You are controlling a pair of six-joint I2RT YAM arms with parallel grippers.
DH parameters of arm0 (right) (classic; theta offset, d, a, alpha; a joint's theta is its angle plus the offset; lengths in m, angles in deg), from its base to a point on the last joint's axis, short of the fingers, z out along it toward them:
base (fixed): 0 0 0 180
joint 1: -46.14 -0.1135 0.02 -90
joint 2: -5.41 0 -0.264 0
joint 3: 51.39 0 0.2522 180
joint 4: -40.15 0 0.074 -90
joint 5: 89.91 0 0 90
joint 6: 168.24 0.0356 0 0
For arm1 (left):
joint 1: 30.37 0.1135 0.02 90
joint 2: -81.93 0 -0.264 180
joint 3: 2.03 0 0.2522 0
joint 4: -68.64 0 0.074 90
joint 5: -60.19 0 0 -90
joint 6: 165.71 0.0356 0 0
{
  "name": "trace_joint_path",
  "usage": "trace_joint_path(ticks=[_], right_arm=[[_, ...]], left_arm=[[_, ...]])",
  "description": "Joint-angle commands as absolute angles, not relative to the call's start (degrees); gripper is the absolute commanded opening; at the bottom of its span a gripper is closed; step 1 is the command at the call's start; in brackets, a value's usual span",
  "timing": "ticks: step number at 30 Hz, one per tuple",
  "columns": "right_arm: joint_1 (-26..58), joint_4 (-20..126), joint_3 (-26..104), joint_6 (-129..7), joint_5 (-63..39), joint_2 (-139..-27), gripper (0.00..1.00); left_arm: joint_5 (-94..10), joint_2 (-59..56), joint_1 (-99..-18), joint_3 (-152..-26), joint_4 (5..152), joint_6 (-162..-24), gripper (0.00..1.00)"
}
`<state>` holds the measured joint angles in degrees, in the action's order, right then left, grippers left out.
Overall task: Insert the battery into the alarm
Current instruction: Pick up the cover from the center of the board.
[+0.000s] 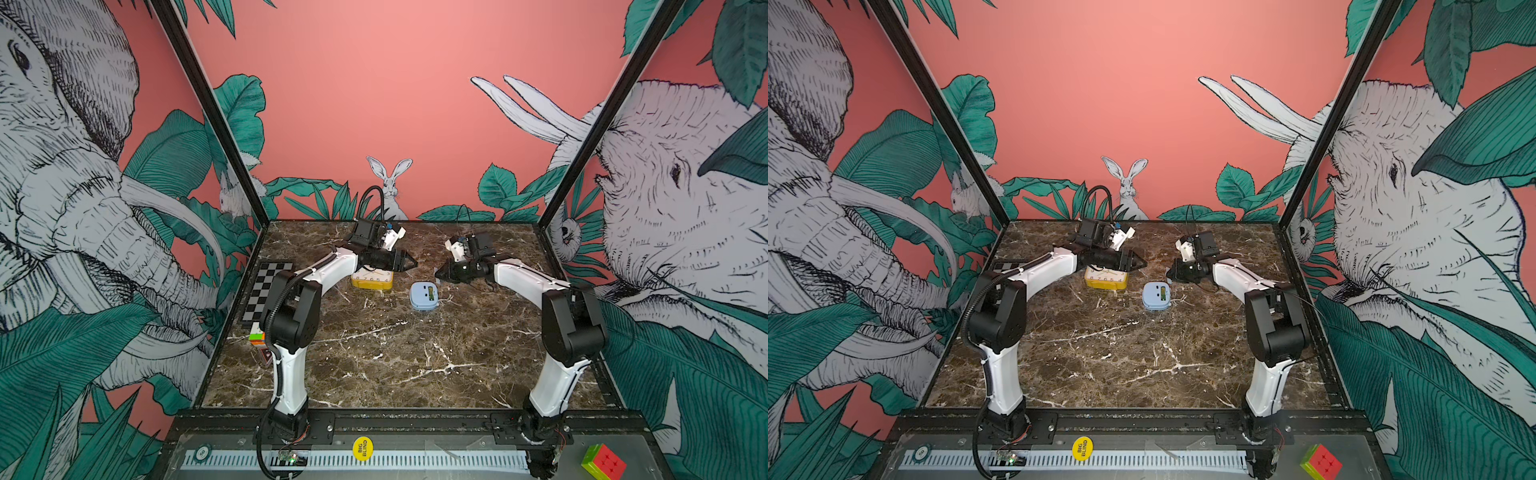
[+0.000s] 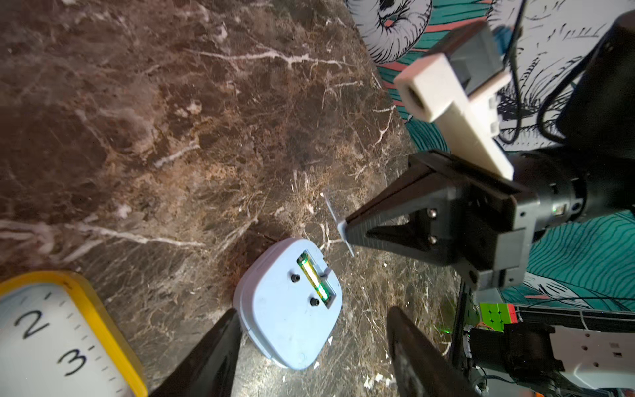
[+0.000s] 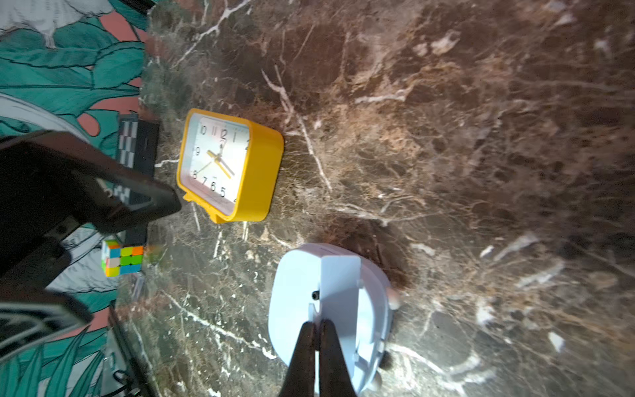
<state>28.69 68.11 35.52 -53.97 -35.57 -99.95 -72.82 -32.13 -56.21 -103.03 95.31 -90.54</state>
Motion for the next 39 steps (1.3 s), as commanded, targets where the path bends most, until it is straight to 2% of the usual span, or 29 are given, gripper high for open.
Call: trace_joint_path(ticks=[1,6,14,29,39], right_arm=[[28.9,60.8,35.5,-49.9,-43.2,-101.6,0.00],[28.9,53.3,37.1,-41.2,-42.1,-103.4,0.00],[28.6,40.9,34.7,-26.8,-39.7,-103.6,0.00],[26.8,35.4,31.6,-21.6,-35.6,-102.2,0.00],[26.5,34.1,30.4,-20.6,-33.8,-100.6,0.00]], left_arm=[[-73.3,-31.0,-56.4,-103.1,92.3,-91.8,0.68],[-68.7,-28.4,-57.8,-99.6,89.4,-87.9,0.66],[-56.6,-27.7,-61.7,-99.6,90.0,-82.4,0.50],[-57.0,-33.2,-63.5,-105.1,88.6,-83.7,0.33],[-56.3,-34.8,-63.9,-105.8,89.9,-84.6,0.38]])
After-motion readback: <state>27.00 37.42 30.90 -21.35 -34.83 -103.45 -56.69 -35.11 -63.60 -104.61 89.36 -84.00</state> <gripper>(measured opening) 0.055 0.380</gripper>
